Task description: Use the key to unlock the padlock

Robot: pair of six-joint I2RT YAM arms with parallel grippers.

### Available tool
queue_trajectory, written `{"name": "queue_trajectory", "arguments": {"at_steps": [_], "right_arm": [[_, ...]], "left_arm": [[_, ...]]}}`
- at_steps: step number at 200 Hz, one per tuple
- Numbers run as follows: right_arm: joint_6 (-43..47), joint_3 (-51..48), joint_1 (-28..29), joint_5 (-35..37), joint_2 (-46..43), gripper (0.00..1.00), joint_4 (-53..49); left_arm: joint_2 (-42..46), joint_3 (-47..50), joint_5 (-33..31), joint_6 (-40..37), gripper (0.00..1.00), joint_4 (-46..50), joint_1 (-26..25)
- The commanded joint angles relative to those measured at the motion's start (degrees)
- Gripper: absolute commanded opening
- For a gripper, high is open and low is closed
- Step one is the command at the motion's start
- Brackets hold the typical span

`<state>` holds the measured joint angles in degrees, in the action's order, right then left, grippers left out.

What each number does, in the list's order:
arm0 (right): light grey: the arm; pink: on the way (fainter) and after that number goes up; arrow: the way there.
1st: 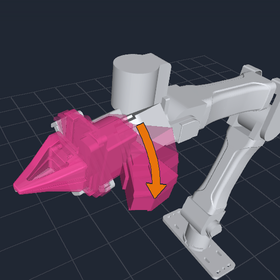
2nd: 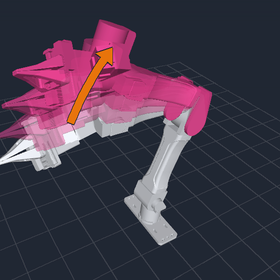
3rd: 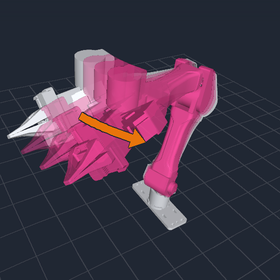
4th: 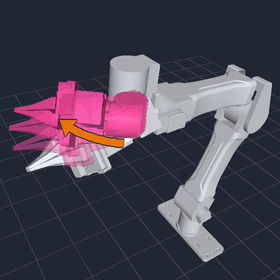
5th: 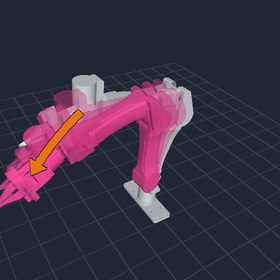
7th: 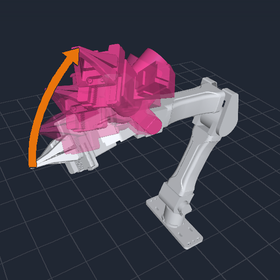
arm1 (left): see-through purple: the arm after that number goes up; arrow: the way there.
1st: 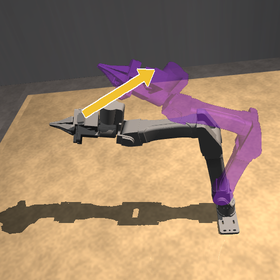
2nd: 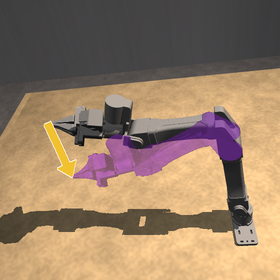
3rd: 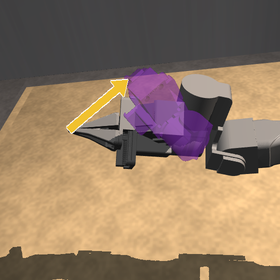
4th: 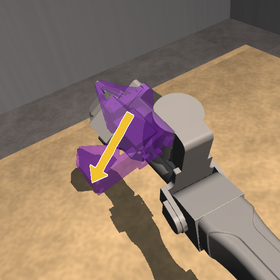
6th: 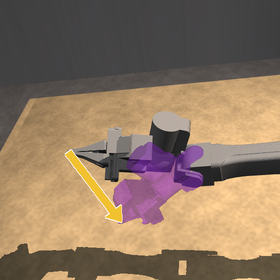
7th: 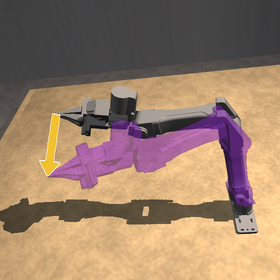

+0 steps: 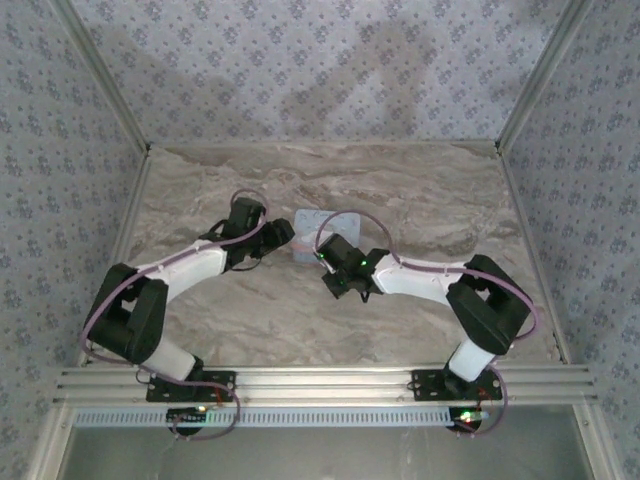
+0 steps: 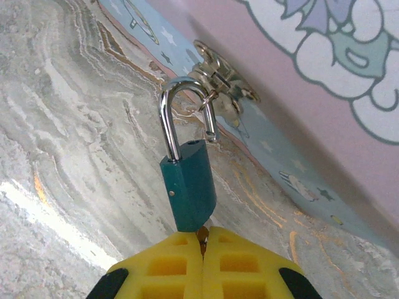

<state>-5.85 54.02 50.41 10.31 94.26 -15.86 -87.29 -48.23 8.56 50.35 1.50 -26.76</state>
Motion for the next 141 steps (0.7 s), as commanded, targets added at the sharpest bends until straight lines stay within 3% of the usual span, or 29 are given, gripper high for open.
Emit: {"name": "queue_trajectory", "arguments": {"at_steps": [1, 141], "right_arm": [[5.08, -0.45, 0.6, 0.36, -1.36, 0.0, -1.63], [10.74, 3.7, 2.08, 1.73, 4.17, 0.0, -1.88]], "left_arm": [[-2.26, -2.6, 1.13, -1.73, 0.66, -0.17, 0.66], [-8.24, -6.18, 4.62, -1.82, 0.66, -0.97, 0.92]]}}
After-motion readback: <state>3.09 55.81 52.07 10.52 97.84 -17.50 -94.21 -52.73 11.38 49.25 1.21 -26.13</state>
